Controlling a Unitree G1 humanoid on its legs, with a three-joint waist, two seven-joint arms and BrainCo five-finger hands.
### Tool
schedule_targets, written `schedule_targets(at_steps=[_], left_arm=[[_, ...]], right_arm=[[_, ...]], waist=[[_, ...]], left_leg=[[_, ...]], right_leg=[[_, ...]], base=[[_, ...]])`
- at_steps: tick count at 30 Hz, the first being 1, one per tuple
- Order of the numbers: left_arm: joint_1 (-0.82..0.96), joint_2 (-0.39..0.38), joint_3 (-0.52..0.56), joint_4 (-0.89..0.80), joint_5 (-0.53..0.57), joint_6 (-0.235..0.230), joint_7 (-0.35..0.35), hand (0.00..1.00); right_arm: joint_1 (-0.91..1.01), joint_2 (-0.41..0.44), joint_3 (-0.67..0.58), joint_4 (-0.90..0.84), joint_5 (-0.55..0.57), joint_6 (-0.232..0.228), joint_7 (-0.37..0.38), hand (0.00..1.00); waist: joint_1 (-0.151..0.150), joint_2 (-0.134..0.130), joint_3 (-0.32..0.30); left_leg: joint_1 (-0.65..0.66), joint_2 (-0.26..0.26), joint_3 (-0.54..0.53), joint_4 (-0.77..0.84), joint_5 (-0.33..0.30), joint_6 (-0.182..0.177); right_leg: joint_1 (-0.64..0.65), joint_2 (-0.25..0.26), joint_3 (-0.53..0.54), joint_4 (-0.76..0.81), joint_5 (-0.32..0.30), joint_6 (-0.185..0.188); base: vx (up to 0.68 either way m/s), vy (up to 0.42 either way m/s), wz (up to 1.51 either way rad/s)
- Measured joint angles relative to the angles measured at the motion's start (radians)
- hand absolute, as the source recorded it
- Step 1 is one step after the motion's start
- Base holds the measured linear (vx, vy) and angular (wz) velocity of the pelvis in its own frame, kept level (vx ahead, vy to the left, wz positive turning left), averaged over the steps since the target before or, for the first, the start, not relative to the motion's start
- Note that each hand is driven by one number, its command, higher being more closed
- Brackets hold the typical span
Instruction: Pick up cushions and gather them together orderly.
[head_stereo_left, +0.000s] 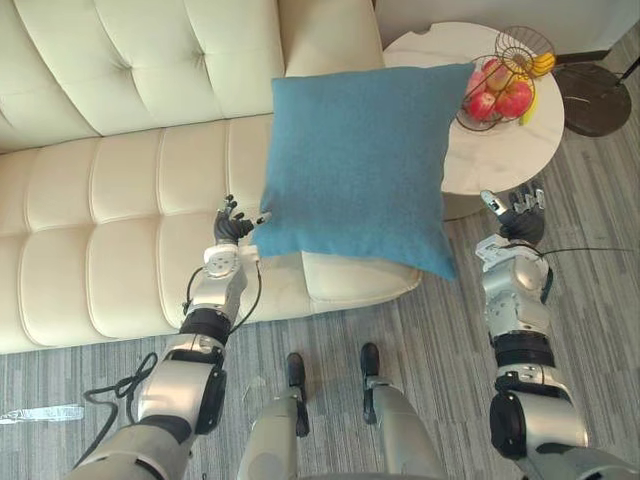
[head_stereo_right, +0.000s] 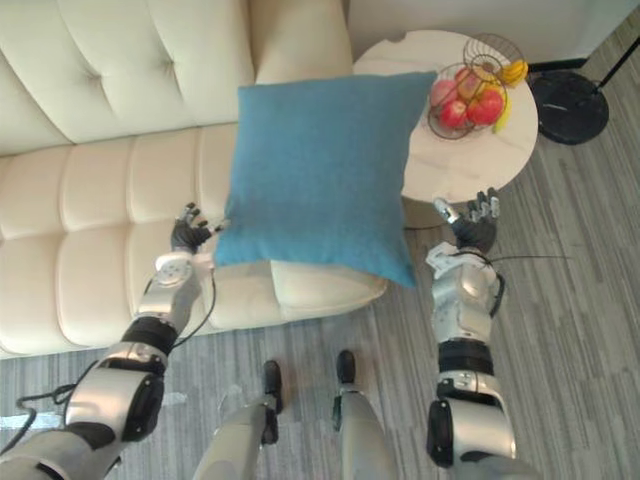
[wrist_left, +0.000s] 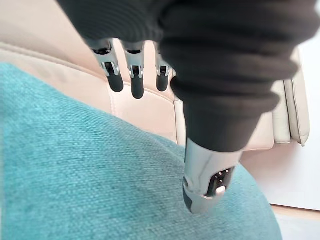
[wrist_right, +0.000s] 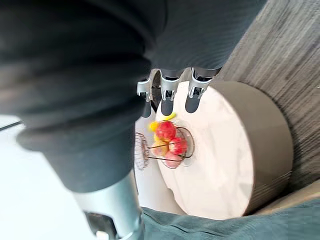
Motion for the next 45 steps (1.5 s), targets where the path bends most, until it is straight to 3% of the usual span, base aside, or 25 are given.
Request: schedule_targets(at_steps=[12,22,23,24,32,36,41,45], left_arm=[[-0.069,-0.001,0.027,0.062,0.006,0.008,0.000,0.00],[-0.099,-0.038,0.002,0.088,-0.003,0.005,0.035,0.00],[-0.099,-0.037,-0.005,0.087,-0.011,-0.002,0.047,1.00],[-0.099,-0.038,-0.006,0.086,-0.014,-0.002,0.048,1.00],[-0.084,-0.030,-0.028,0.012,-0.162,-0.031,0.125,1.00],[-0.065,-0.030,-0.055,-0.015,-0.185,-0.031,0.137,1.00],[-0.032,-0.030,-0.071,-0.118,-0.202,-0.032,0.152,1.00],[0.054,-0.042,-0.116,-0.300,-0.237,-0.053,0.163,1.00]], right_arm=[[-0.180,-0.008,0.133,0.089,-0.039,0.006,0.002,0.00],[-0.313,0.073,0.288,0.131,-0.127,0.019,-0.004,0.00],[-0.334,0.073,0.311,0.144,-0.159,0.018,-0.004,0.00],[-0.339,0.073,0.315,0.148,-0.160,0.017,-0.004,1.00],[-0.393,0.073,0.400,0.161,-0.239,0.029,-0.019,1.00],[-0.392,0.072,0.426,0.187,-0.275,0.045,-0.023,1.00],[-0.366,0.072,0.423,0.193,-0.270,0.056,-0.024,1.00],[-0.227,0.071,0.396,0.115,-0.231,0.061,-0.038,1.00]], waist=[[-0.017,0.001,0.045],[-0.023,0.002,0.075],[-0.024,0.002,0.075],[-0.024,0.002,0.075],[-0.019,0.003,0.075],[-0.019,0.003,0.076],[-0.013,0.003,0.076],[-0.007,0.003,0.076]], left_leg=[[-0.048,0.000,0.009,-0.082,0.075,0.003],[-0.058,0.000,0.040,-0.138,0.106,0.000],[-0.060,0.001,0.046,-0.139,0.106,0.000],[-0.060,0.001,0.046,-0.139,0.106,0.000],[-0.050,0.009,0.081,-0.134,0.107,-0.001],[-0.015,0.013,0.083,-0.134,0.106,-0.001],[0.021,0.014,0.086,-0.135,0.104,-0.003],[0.068,0.015,0.085,-0.138,0.102,-0.005]], right_leg=[[-0.055,0.008,0.011,-0.071,0.072,-0.001],[-0.095,0.018,0.040,-0.098,0.098,0.001],[-0.098,0.019,0.046,-0.102,0.103,0.002],[-0.098,0.020,0.047,-0.104,0.105,0.002],[-0.085,0.030,0.079,-0.144,0.145,0.003],[-0.045,0.032,0.078,-0.155,0.146,0.002],[-0.003,0.033,0.078,-0.171,0.150,0.001],[0.047,0.033,0.073,-0.178,0.148,0.001]], base=[[-0.02,-0.014,-0.01],[0.03,-0.029,-0.09],[0.05,-0.029,-0.18],[0.04,-0.034,-0.12],[0.03,-0.045,-0.13],[0.04,-0.040,-0.01],[0.05,-0.038,-0.02],[0.05,-0.034,-0.02]])
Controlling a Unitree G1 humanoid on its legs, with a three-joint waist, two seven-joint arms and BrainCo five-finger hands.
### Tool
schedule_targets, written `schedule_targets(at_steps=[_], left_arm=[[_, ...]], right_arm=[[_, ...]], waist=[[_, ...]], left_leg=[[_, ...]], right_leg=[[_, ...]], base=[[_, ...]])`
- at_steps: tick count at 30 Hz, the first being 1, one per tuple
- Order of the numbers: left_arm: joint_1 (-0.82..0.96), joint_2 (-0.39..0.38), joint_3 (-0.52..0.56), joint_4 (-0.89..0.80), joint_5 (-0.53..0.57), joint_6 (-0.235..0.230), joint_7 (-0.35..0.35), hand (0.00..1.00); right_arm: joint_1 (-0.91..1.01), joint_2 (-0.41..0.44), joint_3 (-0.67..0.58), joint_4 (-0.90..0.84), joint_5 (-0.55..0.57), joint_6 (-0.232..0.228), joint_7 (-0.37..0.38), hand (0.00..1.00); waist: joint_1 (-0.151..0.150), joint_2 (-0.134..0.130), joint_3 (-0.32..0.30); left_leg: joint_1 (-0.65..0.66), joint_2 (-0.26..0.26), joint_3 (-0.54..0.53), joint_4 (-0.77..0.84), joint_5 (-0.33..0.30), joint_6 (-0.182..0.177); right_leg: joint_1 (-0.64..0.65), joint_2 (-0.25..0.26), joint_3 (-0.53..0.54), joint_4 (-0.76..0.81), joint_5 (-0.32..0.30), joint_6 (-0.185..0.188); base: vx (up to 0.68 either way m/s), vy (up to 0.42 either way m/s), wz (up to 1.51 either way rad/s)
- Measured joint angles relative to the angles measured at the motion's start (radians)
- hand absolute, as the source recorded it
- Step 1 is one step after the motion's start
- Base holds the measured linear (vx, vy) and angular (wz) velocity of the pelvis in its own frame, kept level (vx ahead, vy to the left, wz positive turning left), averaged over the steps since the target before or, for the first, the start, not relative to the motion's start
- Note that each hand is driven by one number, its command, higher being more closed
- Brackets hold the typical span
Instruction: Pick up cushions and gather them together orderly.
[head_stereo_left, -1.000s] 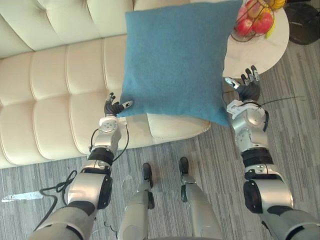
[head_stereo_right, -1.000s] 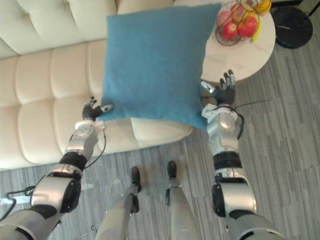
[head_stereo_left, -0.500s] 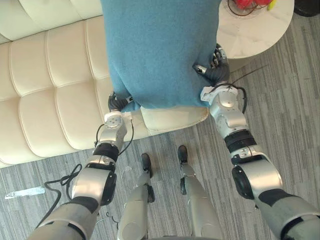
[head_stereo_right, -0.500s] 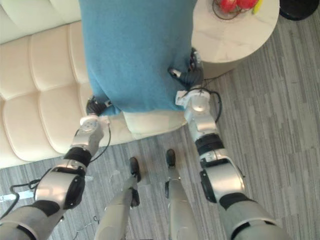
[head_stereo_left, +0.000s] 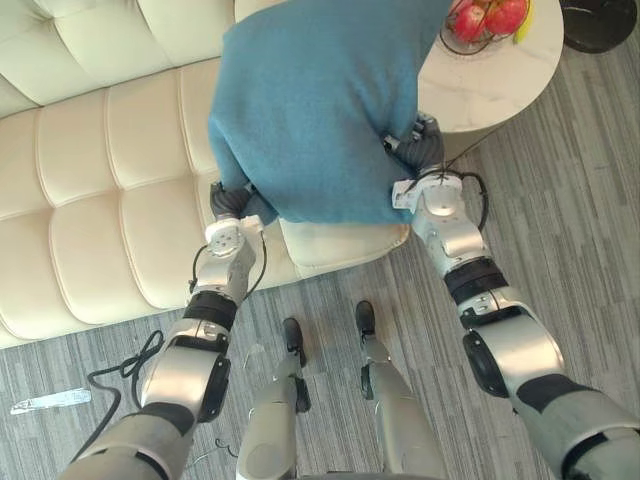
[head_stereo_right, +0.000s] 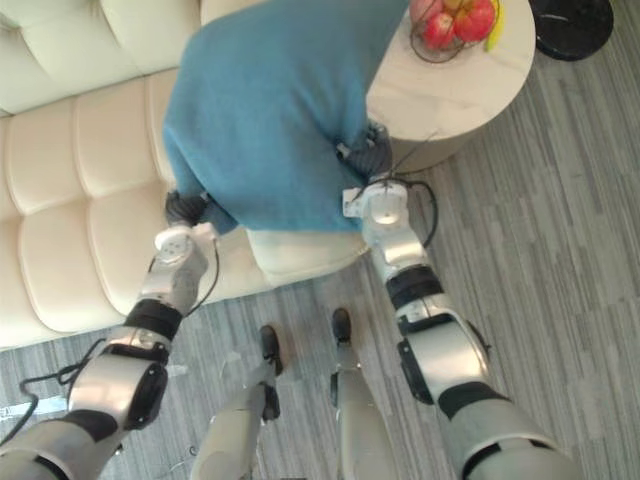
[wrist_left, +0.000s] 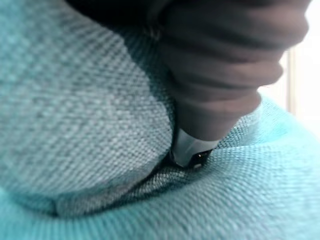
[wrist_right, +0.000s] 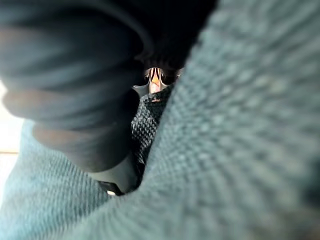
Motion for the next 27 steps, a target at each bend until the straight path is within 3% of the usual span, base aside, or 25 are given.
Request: schedule_targets(at_steps=[3,5,9,13,19,24,27], left_arm=[[0.068,-0.024,-0.030,-0.129,-0.001,-0.021,0.011,1.00],[0.183,-0.070,-0.061,-0.311,0.000,-0.043,0.011,1.00],[0.433,-0.150,-0.083,-0.560,0.001,-0.068,0.011,1.00],[0.647,-0.176,-0.085,-0.734,0.002,-0.079,-0.010,1.00],[0.919,-0.192,-0.085,-0.893,0.001,-0.131,-0.064,1.00],[1.047,-0.190,-0.090,-0.947,-0.028,-0.146,-0.114,1.00],[1.072,-0.189,-0.093,-0.947,-0.039,-0.144,-0.122,1.00]], right_arm=[[0.119,0.000,-0.034,-0.093,0.004,0.007,-0.007,1.00],[0.287,0.001,-0.052,-0.245,0.002,0.011,-0.011,1.00],[0.558,0.048,-0.052,-0.520,-0.029,0.011,-0.012,1.00],[0.715,0.097,-0.029,-0.716,-0.086,0.005,-0.004,1.00],[0.910,0.124,0.054,-0.914,-0.124,-0.066,0.041,1.00],[1.008,0.124,0.079,-0.995,-0.123,-0.113,0.093,1.00],[1.015,0.124,0.083,-0.995,-0.124,-0.116,0.102,1.00]], waist=[[0.006,0.000,0.000],[0.006,0.001,-0.001],[0.000,0.019,-0.014],[0.002,0.044,-0.060],[0.027,0.054,-0.184],[0.033,0.056,-0.264],[0.036,0.052,-0.287]], left_leg=[[0.030,0.000,-0.004,-0.002,-0.004,-0.005],[0.070,0.003,-0.007,0.000,-0.015,-0.008],[0.128,0.011,-0.006,0.001,-0.032,-0.017],[0.178,0.019,-0.009,0.001,-0.041,-0.024],[0.274,0.023,-0.016,0.004,-0.075,-0.032],[0.315,0.028,-0.030,0.020,-0.107,-0.032],[0.329,0.027,-0.033,0.024,-0.108,-0.031]], right_leg=[[0.030,-0.001,-0.007,0.000,-0.005,0.000],[0.071,0.000,-0.017,0.002,-0.022,-0.003],[0.128,0.008,-0.023,0.004,-0.040,-0.007],[0.163,0.016,-0.034,0.041,-0.074,-0.007],[0.221,0.020,-0.048,0.117,-0.169,-0.005],[0.273,0.017,-0.066,0.111,-0.188,-0.012],[0.291,0.016,-0.068,0.108,-0.186,-0.008]], base=[[0.04,-0.036,0.01],[0.03,-0.045,0.01],[0.05,-0.026,-0.03],[0.08,-0.021,0.02],[0.06,-0.019,0.03],[0.03,0.012,0.05],[0.04,0.021,0.05]])
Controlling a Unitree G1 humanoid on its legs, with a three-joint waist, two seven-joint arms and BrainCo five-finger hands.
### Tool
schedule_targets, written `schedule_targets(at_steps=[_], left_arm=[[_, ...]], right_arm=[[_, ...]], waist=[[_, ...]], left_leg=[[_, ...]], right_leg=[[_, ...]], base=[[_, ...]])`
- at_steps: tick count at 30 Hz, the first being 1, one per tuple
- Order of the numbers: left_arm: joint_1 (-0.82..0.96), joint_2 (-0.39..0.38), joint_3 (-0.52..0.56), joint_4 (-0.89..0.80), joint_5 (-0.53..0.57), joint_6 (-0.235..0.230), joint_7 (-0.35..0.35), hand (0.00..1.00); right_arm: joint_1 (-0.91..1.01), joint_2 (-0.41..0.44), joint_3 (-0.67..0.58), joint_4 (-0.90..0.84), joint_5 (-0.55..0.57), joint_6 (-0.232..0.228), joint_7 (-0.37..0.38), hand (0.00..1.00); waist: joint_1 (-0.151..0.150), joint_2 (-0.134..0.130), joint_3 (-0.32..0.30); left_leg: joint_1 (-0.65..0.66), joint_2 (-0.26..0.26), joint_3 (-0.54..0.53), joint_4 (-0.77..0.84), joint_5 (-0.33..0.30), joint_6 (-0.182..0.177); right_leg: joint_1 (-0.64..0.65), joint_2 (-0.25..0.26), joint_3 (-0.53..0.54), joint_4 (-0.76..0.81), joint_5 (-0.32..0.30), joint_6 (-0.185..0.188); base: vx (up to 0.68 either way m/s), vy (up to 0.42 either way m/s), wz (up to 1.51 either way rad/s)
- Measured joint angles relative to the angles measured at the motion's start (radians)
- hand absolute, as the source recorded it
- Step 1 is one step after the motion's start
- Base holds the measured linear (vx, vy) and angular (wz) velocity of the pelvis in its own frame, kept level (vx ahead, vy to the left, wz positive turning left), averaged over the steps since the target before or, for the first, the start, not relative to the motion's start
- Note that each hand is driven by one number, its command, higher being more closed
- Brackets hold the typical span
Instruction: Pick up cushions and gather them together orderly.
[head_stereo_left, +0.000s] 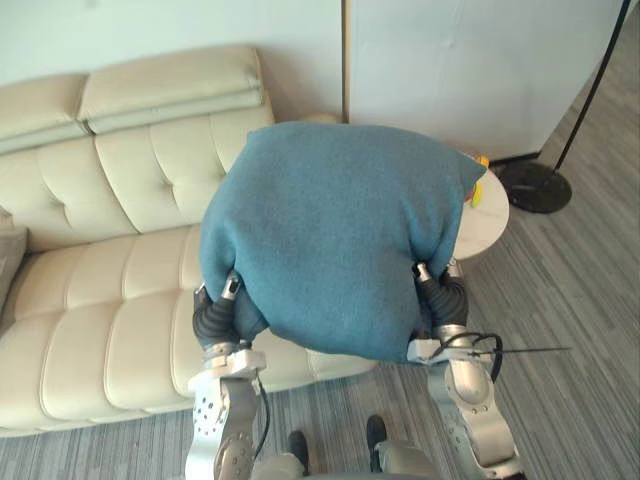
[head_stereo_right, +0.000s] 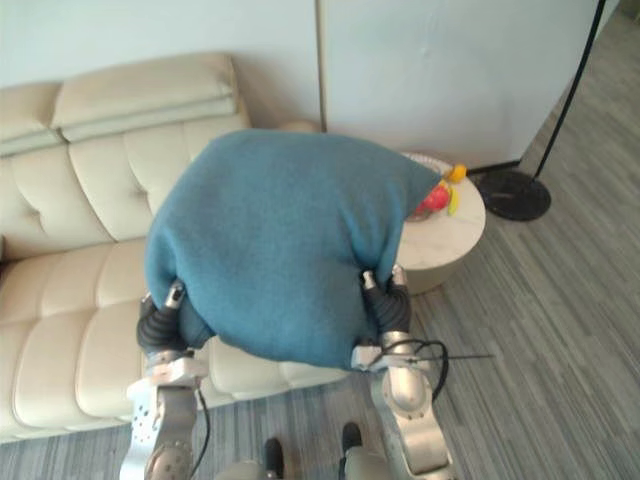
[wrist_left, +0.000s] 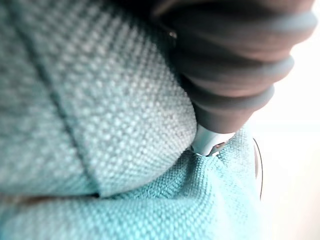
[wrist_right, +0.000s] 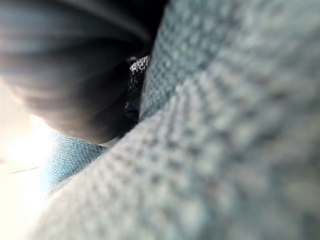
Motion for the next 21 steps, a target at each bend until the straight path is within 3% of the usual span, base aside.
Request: schedule_targets(at_steps=[3,7,8,9,10,12,15,16,17,18,19,20,21], left_arm=[[0.011,0.003,-0.002,0.000,-0.001,0.001,0.000,1.00],[0.010,0.006,-0.004,0.018,-0.003,0.000,0.000,1.00],[0.008,0.006,-0.004,0.032,-0.005,-0.002,-0.003,1.00],[0.008,0.006,-0.004,0.058,-0.021,-0.004,-0.004,1.00],[0.007,0.007,-0.004,0.071,-0.022,-0.004,-0.004,1.00],[-0.003,0.007,-0.005,0.120,-0.030,-0.003,-0.005,1.00],[-0.037,0.006,-0.009,0.154,-0.041,-0.003,-0.005,1.00],[-0.046,0.006,-0.013,0.160,-0.041,-0.003,-0.005,1.00],[-0.067,0.008,-0.018,0.178,-0.042,-0.001,-0.005,1.00],[-0.084,0.027,-0.019,0.196,-0.046,0.000,-0.005,1.00],[-0.085,0.058,-0.019,0.209,-0.066,0.000,-0.005,1.00],[-0.083,0.072,-0.019,0.221,-0.080,0.005,-0.005,1.00],[-0.083,0.072,-0.019,0.228,-0.081,0.006,-0.005,1.00]], right_arm=[[0.000,-0.004,0.008,0.000,-0.015,-0.004,0.000,1.00],[-0.002,-0.008,0.009,0.003,-0.035,-0.023,-0.008,1.00],[-0.009,-0.013,0.009,0.011,-0.036,-0.030,-0.017,1.00],[-0.034,-0.013,0.009,0.039,-0.036,-0.031,-0.027,1.00],[-0.044,-0.014,0.009,0.055,-0.036,-0.033,-0.029,1.00],[-0.092,-0.023,0.006,0.117,-0.036,-0.033,-0.044,1.00],[-0.151,-0.053,-0.002,0.163,-0.038,-0.034,-0.065,1.00],[-0.166,-0.053,-0.013,0.178,-0.040,-0.033,-0.069,1.00],[-0.171,-0.048,-0.024,0.194,-0.047,-0.031,-0.078,1.00],[-0.177,-0.040,-0.025,0.218,-0.049,-0.026,-0.083,1.00],[-0.178,-0.035,-0.021,0.224,-0.068,-0.011,-0.083,1.00],[-0.178,-0.032,-0.017,0.224,-0.078,-0.003,-0.083,1.00],[-0.177,-0.031,-0.014,0.226,-0.078,-0.001,-0.083,1.00]], waist=[[0.000,0.000,-0.002],[-0.014,-0.009,-0.001],[-0.017,-0.020,0.004],[-0.008,-0.023,0.003],[-0.009,-0.026,0.003],[-0.031,-0.033,0.002],[-0.046,-0.010,-0.014],[-0.048,0.008,-0.024],[-0.054,0.001,-0.019],[-0.057,-0.031,-0.008],[-0.050,-0.047,-0.006],[-0.048,-0.044,-0.005],[-0.044,-0.043,-0.005]], left_leg=[[0.000,-0.003,-0.025,0.016,-0.005,0.003],[-0.090,-0.025,-0.032,0.112,0.000,-0.013],[-0.133,-0.015,0.027,0.172,-0.022,-0.008],[-0.177,0.057,0.161,0.280,-0.065,0.042],[-0.180,0.072,0.179,0.294,-0.067,0.045],[-0.184,0.132,0.230,0.258,-0.063,0.045],[-0.190,0.202,0.325,0.150,-0.028,0.011],[-0.178,0.212,0.361,0.124,-0.003,-0.016],[-0.181,0.201,0.388,0.120,0.076,-0.040],[-0.196,0.184,0.384,0.182,0.046,-0.020],[-0.262,0.199,0.360,0.365,-0.073,0.001],[-0.296,0.213,0.343,0.500,-0.162,0.019],[-0.301,0.213,0.344,0.537,-0.193,0.022]], right_leg=[[0.020,-0.011,-0.025,-0.001,-0.002,-0.003],[0.015,-0.085,-0.126,0.053,-0.036,-0.006],[0.012,-0.107,-0.149,0.061,-0.039,-0.005],[0.010,-0.143,-0.184,0.075,-0.044,-0.001],[0.014,-0.156,-0.195,0.073,-0.046,0.003],[0.045,-0.218,-0.256,0.026,-0.032,0.037],[0.056,-0.252,-0.322,-0.081,0.026,0.098],[0.068,-0.256,-0.340,-0.115,0.051,0.127],[0.096,-0.273,-0.356,-0.150,0.070,0.152],[0.125,-0.301,-0.363,-0.186,0.093,0.156],[0.161,-0.325,-0.380,-0.224,0.117,0.158],[0.190,-0.347,-0.390,-0.231,0.139,0.200],[0.196,-0.358,-0.391,-0.226,0.146,0.212]], base=[[0.01,0.016,0.24],[-0.04,0.035,0.87],[-0.10,0.085,1.02],[-0.09,0.095,0.86],[-0.10,0.143,0.77],[-0.07,0.227,1.08],[-0.02,0.427,0.85],[0.07,0.478,0.78],[0.10,0.351,0.68],[0.10,0.394,0.64],[0.12,0.495,0.38],[0.11,0.519,0.18],[0.13,0.467,-0.02]])
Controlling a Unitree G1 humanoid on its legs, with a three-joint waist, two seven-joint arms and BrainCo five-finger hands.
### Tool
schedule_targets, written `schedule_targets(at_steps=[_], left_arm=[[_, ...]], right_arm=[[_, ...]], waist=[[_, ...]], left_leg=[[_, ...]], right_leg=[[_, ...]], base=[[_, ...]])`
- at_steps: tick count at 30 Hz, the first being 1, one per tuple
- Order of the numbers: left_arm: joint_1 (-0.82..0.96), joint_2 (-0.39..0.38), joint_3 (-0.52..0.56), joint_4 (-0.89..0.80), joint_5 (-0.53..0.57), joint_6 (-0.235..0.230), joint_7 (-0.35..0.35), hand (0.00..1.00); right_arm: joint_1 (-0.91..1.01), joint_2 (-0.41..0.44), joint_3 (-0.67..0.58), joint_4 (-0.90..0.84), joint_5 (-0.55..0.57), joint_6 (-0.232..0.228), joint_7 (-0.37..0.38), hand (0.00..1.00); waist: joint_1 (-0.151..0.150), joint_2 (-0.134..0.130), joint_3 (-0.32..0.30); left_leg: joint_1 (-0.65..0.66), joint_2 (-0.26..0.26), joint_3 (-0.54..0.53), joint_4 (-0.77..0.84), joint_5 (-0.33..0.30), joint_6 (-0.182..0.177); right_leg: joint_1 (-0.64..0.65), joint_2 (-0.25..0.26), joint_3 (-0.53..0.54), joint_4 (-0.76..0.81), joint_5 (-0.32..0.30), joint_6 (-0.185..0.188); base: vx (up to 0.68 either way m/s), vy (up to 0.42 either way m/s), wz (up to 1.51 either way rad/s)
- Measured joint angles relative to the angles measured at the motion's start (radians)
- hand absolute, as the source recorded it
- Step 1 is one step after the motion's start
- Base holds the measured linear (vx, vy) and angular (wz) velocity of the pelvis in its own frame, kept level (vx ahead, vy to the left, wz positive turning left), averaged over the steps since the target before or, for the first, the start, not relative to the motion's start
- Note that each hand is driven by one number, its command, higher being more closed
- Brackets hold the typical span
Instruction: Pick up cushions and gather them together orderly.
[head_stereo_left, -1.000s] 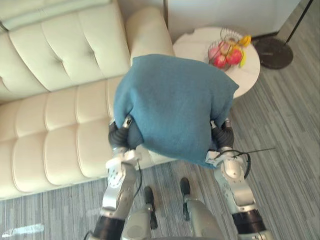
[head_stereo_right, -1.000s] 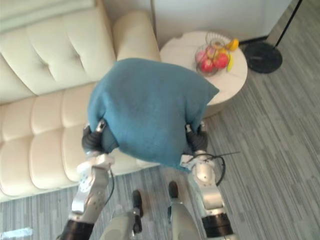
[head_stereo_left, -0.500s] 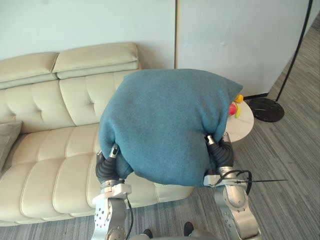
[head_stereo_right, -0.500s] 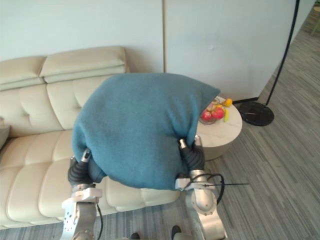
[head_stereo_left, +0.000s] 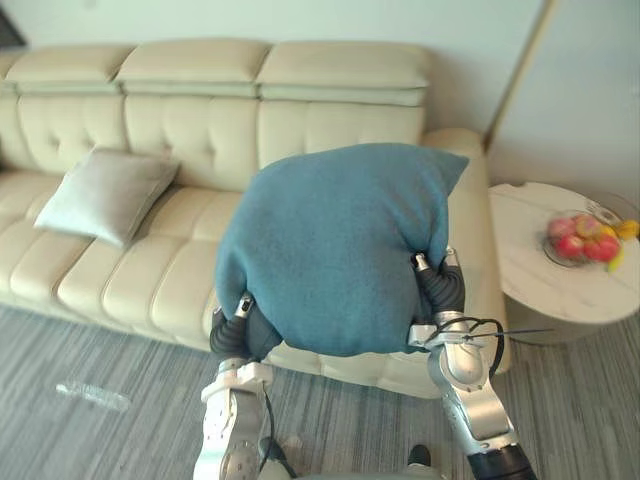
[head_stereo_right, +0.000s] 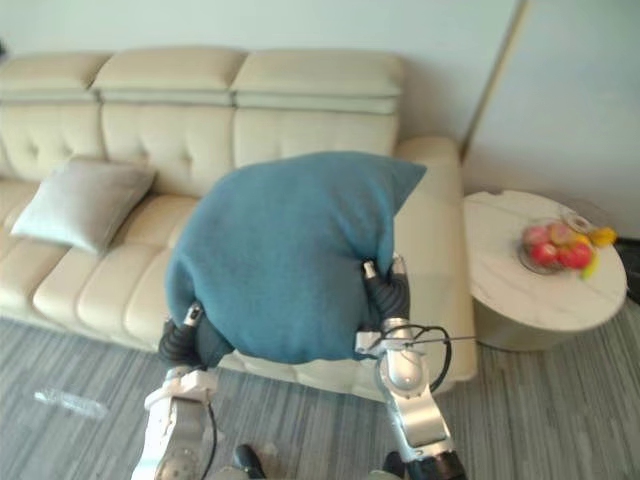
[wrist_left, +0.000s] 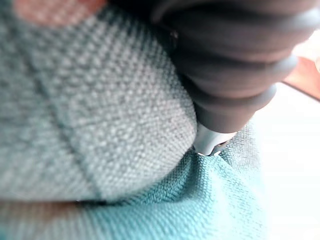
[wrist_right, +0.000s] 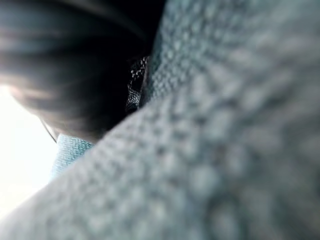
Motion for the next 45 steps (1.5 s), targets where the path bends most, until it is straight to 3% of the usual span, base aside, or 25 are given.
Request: schedule_targets(at_steps=[1,2,3,4,5,6,7,8,11,12,13,16,18,20,21,23,25,27,28,29,30,32,38,40,45], left_arm=[[-0.002,-0.004,0.000,0.006,0.000,0.008,0.000,1.00],[-0.007,-0.005,-0.002,0.007,0.000,0.010,0.000,1.00],[-0.009,-0.005,-0.003,0.007,0.000,0.010,0.000,1.00],[-0.018,-0.003,-0.006,0.009,0.003,0.017,0.000,1.00],[-0.020,0.015,-0.005,0.014,0.005,0.020,0.000,1.00],[-0.021,0.022,-0.005,0.017,0.006,0.021,0.000,1.00],[-0.022,0.045,-0.005,0.019,0.013,0.030,-0.001,1.00],[-0.023,0.057,-0.005,0.019,0.023,0.031,-0.002,1.00],[-0.031,0.052,-0.004,0.020,0.032,0.030,-0.002,1.00],[-0.039,0.053,-0.004,0.020,0.043,0.031,-0.002,1.00],[-0.047,0.044,-0.010,0.029,0.047,0.033,-0.003,1.00],[-0.062,0.040,-0.024,0.047,0.051,0.035,-0.017,1.00],[-0.066,0.030,-0.050,0.063,0.050,0.051,-0.021,1.00],[-0.051,0.020,-0.060,0.062,0.043,0.058,-0.036,1.00],[-0.036,0.016,-0.070,0.049,0.042,0.058,-0.045,1.00],[-0.029,0.012,-0.080,0.017,0.042,0.057,-0.057,1.00],[-0.040,0.008,-0.083,-0.004,0.043,0.052,-0.060,1.00],[-0.041,0.006,-0.083,-0.005,0.044,0.051,-0.060,1.00],[-0.029,0.004,-0.083,-0.004,0.044,0.047,-0.060,1.00],[-0.016,0.021,-0.079,0.005,0.044,0.050,-0.059,1.00],[-0.013,0.021,-0.079,0.003,0.045,0.050,-0.059,1.00],[-0.005,0.025,-0.079,-0.003,0.060,0.050,-0.059,1.00],[0.018,0.044,-0.080,-0.003,0.063,0.051,-0.060,1.00],[0.019,0.045,-0.077,-0.003,0.064,0.051,-0.060,1.00],[0.010,0.041,-0.034,-0.003,0.102,0.052,-0.056,1.00]], right_arm=[[-0.001,0.001,0.000,0.013,-0.001,0.005,0.000,1.00],[0.000,0.000,-0.006,0.029,0.000,0.006,0.000,1.00],[-0.001,-0.003,-0.008,0.034,0.000,0.007,0.000,1.00],[-0.001,-0.011,-0.011,0.057,0.001,0.007,0.000,1.00],[0.001,-0.006,-0.013,0.084,0.002,0.017,0.000,1.00],[0.002,-0.003,-0.014,0.090,0.002,0.018,0.000,1.00],[0.001,0.011,-0.018,0.098,0.003,0.018,0.003,1.00],[-0.002,0.010,-0.019,0.098,0.004,0.016,0.007,1.00],[-0.016,0.009,-0.020,0.098,0.005,0.012,0.008,1.00],[-0.024,0.008,-0.023,0.098,0.005,0.011,0.008,1.00],[-0.018,0.001,-0.037,0.098,0.005,0.012,0.008,1.00],[-0.015,-0.014,-0.047,0.095,0.006,0.012,0.008,1.00],[0.048,-0.014,-0.070,0.041,0.010,0.021,0.008,1.00],[0.118,-0.013,-0.078,-0.060,0.009,0.026,0.008,1.00],[0.160,-0.011,-0.079,-0.146,0.003,0.025,0.008,1.00],[0.168,-0.009,-0.089,-0.222,0.002,0.013,0.008,1.00],[0.154,0.003,-0.100,-0.245,0.001,-0.008,0.001,1.00],[0.149,0.017,-0.104,-0.241,0.001,-0.008,0.000,1.00],[0.145,0.020,-0.102,-0.220,0.000,-0.009,0.000,1.00],[0.151,0.043,-0.096,-0.167,0.000,-0.011,0.001,1.00],[0.155,0.057,-0.096,-0.155,0.000,-0.011,0.000,1.00],[0.165,0.067,-0.097,-0.131,0.001,-0.003,0.004,1.00],[0.161,0.064,-0.096,-0.110,-0.036,-0.001,0.028,1.00],[0.124,0.062,-0.097,-0.025,-0.036,-0.002,0.028,1.00],[0.043,0.046,-0.083,0.111,-0.037,0.015,0.027,1.00]], waist=[[0.007,0.003,-0.004],[-0.001,0.005,-0.003],[-0.004,0.011,0.001],[-0.011,0.031,0.017],[-0.027,0.036,0.023],[-0.033,0.036,0.023],[-0.039,0.021,0.033],[-0.040,0.000,0.035],[-0.041,-0.006,0.041],[-0.043,0.004,0.046],[-0.059,0.021,0.045],[-0.057,0.037,0.043],[-0.057,0.037,0.043],[-0.056,0.034,0.045],[-0.030,0.030,0.046],[-0.019,0.031,0.045],[-0.008,0.018,0.052],[-0.004,0.015,0.053],[0.008,0.039,0.042],[-0.001,0.007,0.030],[-0.008,0.000,0.026],[-0.016,-0.040,0.018],[-0.017,-0.051,0.009],[-0.016,-0.050,0.004],[-0.011,-0.036,-0.008]], left_leg=[[-0.012,-0.021,0.006,0.055,-0.065,0.022],[-0.013,-0.052,0.015,0.056,-0.087,0.050],[-0.010,-0.060,0.016,0.054,-0.091,0.059],[0.008,-0.079,-0.001,0.037,-0.104,0.082],[0.038,-0.085,-0.016,-0.003,-0.103,0.086],[0.049,-0.091,-0.022,-0.020,-0.100,0.087],[0.107,-0.137,-0.026,-0.103,-0.079,0.088],[0.153,-0.187,-0.020,-0.173,-0.064,0.091],[0.206,-0.230,-0.016,-0.235,-0.063,0.090],[0.227,-0.244,-0.020,-0.257,-0.063,0.090],[0.242,-0.259,-0.057,-0.270,-0.064,0.089],[0.252,-0.249,-0.094,-0.271,-0.048,0.062],[0.238,-0.202,-0.104,-0.095,-0.026,0.034],[0.172,-0.134,-0.106,0.178,0.067,0.072],[0.121,-0.080,-0.103,0.303,0.049,0.105],[0.052,-0.054,-0.150,0.336,0.000,0.098],[-0.008,-0.074,-0.267,0.161,-0.049,0.060],[0.027,-0.118,-0.376,-0.053,-0.029,0.035],[0.104,-0.142,-0.514,-0.275,0.099,-0.071],[0.131,-0.176,-0.492,-0.269,0.085,-0.068],[0.131,-0.191,-0.490,-0.260,0.077,-0.059],[0.129,-0.207,-0.427,-0.226,0.049,-0.038],[0.149,-0.234,-0.377,-0.288,0.054,-0.030],[0.165,-0.232,-0.348,-0.327,0.060,-0.021],[0.146,-0.215,-0.299,-0.376,0.065,-0.015]], right_leg=[[-0.024,-0.048,0.001,0.063,0.011,0.019],[-0.085,-0.102,-0.006,0.184,0.019,-0.001],[-0.111,-0.117,-0.008,0.236,0.022,-0.039],[-0.218,-0.114,0.078,0.443,-0.025,-0.197],[-0.283,-0.014,0.214,0.608,-0.137,-0.145],[-0.295,0.025,0.239,0.639,-0.167,-0.126],[-0.316,0.111,0.252,0.660,-0.238,-0.121],[-0.331,0.161,0.218,0.620,-0.273,-0.145],[-0.367,0.259,0.159,0.494,-0.284,-0.178],[-0.376,0.300,0.144,0.395,-0.234,-0.210],[-0.353,0.314,0.141,0.353,-0.154,-0.283],[-0.315,0.320,0.128,0.322,-0.164,-0.287],[-0.221,0.324,0.106,0.281,-0.167,-0.289],[-0.121,0.325,0.108,0.230,-0.172,-0.291],[-0.064,0.322,0.144,0.199,-0.176,-0.285],[-0.042,0.316,0.200,0.178,-0.191,-0.276],[-0.041,0.287,0.299,0.188,-0.211,-0.243],[-0.046,0.273,0.361,0.214,-0.228,-0.215],[-0.060,0.283,0.444,0.242,-0.262,-0.155],[-0.062,0.256,0.496,0.242,-0.265,-0.132],[-0.065,0.251,0.507,0.242,-0.255,-0.128],[-0.094,0.217,0.559,0.226,-0.222,-0.101],[-0.141,0.199,0.614,0.179,-0.177,-0.088],[-0.157,0.204,0.650,0.137,-0.157,-0.079],[-0.224,0.236,0.713,0.051,-0.058,-0.105]], base=[[0.11,0.479,0.02],[0.11,0.492,0.08],[0.12,0.513,0.23],[0.14,0.470,0.34],[0.16,0.420,0.40],[0.26,0.370,0.55],[0.28,0.275,0.45],[0.24,0.221,0.38],[0.22,0.086,0.14],[0.31,0.080,0.34],[0.37,0.094,0.34],[0.33,0.041,0.20],[0.31,0.003,0.32],[0.30,0.058,0.02],[0.34,0.180,-0.60],[0.31,0.223,-0.76],[0.19,0.276,-0.93],[0.13,0.317,-1.19],[0.13,0.433,-1.60],[0.15,0.411,-1.34],[0.15,0.346,-0.83],[0.14,0.298,-0.84],[0.02,0.080,-0.55],[-0.03,-0.055,-0.62],[-0.05,-0.046,-0.79]])
